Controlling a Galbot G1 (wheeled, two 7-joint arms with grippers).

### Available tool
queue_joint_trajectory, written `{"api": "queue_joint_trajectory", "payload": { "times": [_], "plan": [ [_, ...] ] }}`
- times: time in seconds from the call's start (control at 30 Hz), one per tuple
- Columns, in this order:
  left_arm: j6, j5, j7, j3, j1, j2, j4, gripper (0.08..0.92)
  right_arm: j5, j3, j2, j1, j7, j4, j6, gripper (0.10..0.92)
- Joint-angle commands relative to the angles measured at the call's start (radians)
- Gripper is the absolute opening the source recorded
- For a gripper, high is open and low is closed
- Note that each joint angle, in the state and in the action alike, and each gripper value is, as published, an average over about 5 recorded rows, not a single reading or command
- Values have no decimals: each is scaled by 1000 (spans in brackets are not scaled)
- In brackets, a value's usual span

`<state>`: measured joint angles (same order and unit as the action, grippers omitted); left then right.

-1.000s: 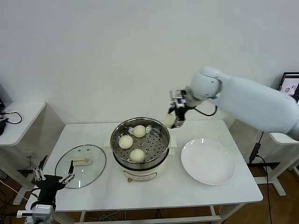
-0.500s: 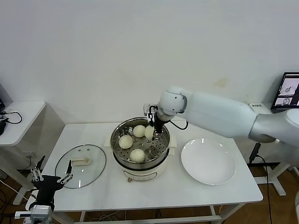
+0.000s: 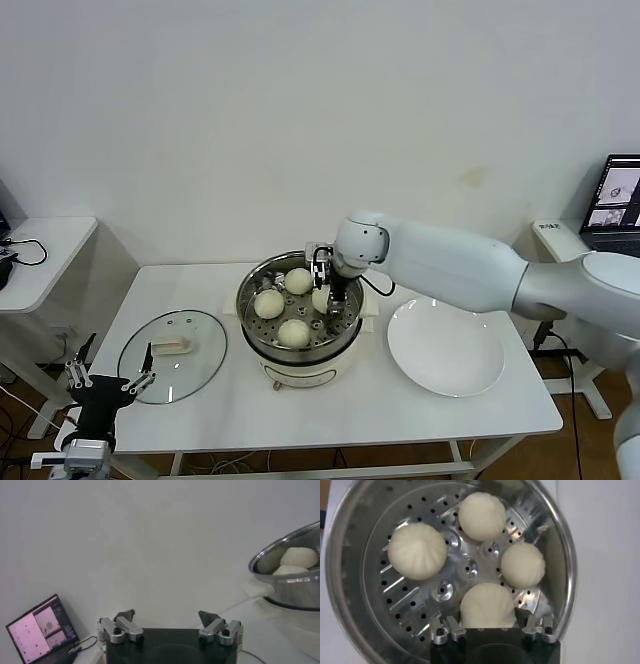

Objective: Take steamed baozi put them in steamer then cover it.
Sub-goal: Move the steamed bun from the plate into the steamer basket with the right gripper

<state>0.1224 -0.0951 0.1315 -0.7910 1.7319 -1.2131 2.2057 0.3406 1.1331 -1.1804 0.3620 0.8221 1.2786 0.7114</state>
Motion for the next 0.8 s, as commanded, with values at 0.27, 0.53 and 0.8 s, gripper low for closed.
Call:
{"api": "queue_joint_trajectory", "payload": {
  "times": [0.27,0.53,0.8],
  "plan": [
    [2,-2,-1,3,-2,-3,-1,823,3,-31,19,-7,-9,24,16,742],
    [2,1,-1,8,-7,-3,-5,823,40,-102,118,44,-29,139,16,822],
    [-18,11,0,9,-18,-1,-25,823,278,-241,318,-83,-515,366,-7,823]
  ]
}}
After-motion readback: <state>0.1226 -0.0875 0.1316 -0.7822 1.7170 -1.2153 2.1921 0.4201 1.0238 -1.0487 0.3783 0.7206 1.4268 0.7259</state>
